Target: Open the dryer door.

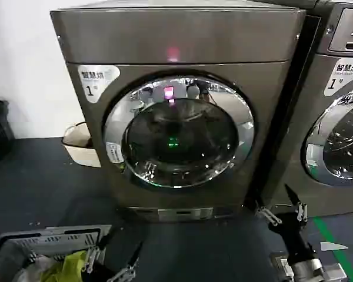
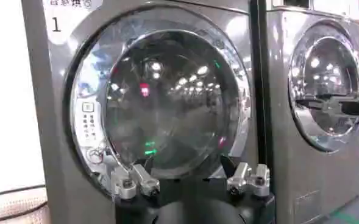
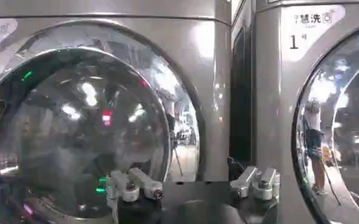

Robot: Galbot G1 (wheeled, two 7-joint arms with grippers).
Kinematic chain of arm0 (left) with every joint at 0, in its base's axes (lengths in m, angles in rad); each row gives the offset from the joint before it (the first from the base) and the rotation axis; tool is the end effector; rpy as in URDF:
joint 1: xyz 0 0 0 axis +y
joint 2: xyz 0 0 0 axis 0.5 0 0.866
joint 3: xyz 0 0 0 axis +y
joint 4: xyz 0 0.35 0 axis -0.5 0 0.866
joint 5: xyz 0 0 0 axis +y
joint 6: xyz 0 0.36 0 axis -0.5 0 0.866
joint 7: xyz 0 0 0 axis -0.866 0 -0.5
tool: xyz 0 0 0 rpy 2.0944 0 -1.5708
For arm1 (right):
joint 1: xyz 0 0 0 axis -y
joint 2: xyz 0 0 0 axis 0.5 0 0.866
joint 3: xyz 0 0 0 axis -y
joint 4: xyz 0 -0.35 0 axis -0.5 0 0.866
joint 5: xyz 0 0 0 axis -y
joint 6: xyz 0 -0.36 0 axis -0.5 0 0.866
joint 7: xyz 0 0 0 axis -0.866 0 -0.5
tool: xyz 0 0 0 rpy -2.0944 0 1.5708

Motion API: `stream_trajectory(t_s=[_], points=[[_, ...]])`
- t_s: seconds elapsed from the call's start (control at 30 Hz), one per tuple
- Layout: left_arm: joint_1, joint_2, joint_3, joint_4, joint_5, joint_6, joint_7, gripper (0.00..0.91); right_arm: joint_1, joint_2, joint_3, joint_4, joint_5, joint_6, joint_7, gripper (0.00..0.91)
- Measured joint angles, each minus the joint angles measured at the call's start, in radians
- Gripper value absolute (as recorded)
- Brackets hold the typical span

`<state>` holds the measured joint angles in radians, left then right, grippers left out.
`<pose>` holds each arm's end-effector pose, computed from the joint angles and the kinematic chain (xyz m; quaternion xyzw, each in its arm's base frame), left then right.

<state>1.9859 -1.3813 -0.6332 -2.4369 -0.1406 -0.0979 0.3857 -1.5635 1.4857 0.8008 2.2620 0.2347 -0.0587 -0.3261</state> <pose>0.0808 0.0393 -0.2281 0.2302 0.9726 0.0318 0.0093 0.1759 -0.0859 -0.2305 -0.0843 0.9938 -0.0066 0.0729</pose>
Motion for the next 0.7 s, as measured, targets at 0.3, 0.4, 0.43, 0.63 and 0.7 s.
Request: stream_trajectory(t_s=[0.3,0.4,0.43,0.63,0.7], points=[[-0.002,0.004,-0.001,0.000,0.017,0.007,0.007,0.907,0.144,-0.139,-0.043,-0.084,0.139,-0.106,-0.067,0.907],[-0.002,0.006,-0.009,-0.001,0.019,0.008,0.025,0.907,0.205,-0.209,-0.083,-0.107,0.187,-0.137,-0.071,0.907],[0.000,0.006,-0.009,-0.002,0.019,0.011,0.025,0.907,0.226,-0.234,-0.100,-0.117,0.190,-0.141,-0.070,0.907],[0.004,0.000,-0.011,-0.011,0.030,0.015,0.024,0.907,0.332,-0.348,-0.231,-0.165,0.155,-0.136,-0.067,0.907],[0.004,-0.004,-0.012,-0.008,0.035,0.017,0.024,0.907,0.364,-0.360,-0.284,-0.182,0.132,-0.130,-0.066,0.907]])
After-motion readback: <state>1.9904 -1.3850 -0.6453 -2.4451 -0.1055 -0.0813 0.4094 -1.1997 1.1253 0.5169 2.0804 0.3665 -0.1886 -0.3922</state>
